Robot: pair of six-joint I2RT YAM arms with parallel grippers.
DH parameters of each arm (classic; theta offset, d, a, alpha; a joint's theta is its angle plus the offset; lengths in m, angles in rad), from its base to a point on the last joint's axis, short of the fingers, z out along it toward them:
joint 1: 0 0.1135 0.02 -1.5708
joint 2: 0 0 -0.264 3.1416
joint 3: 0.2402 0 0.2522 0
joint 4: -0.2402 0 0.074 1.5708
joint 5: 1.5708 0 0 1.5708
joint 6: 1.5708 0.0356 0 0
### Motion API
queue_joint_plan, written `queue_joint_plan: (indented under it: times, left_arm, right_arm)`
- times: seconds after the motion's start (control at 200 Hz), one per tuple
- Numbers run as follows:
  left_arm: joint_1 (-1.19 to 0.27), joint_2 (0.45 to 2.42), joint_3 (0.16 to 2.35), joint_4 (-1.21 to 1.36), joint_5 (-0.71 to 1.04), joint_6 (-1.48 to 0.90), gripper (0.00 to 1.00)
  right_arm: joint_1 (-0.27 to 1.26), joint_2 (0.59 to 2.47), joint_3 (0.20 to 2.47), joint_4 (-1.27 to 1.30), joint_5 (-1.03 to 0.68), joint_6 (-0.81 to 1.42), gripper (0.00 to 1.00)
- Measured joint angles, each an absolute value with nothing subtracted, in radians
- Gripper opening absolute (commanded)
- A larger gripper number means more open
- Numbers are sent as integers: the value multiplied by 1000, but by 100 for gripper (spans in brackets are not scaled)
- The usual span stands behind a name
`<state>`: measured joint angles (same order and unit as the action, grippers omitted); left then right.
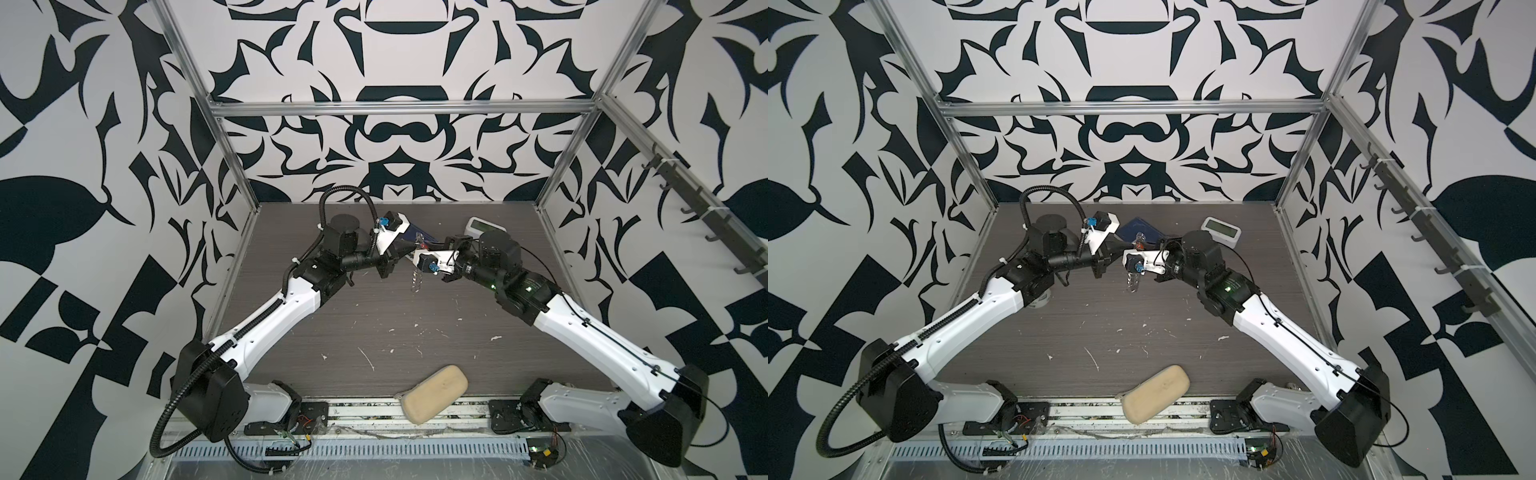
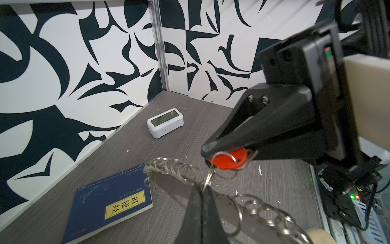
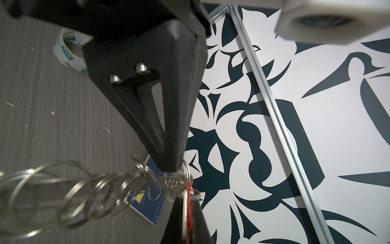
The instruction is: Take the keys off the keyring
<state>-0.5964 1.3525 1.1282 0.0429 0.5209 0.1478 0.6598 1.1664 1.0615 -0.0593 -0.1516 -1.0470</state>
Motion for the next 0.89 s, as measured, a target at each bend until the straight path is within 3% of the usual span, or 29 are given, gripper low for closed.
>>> queue_joint_plan:
  times: [0.455,0.895]
  left_arm:
    - [-583,1414,1267,-105,566,125,0]
    - [-580,1448,1311,-181,583,111,0]
  right_arm:
    - [644,1200,1174,-175,-167,-1104,0]
    - [643,1262,1298,-337,-129,-1323,0]
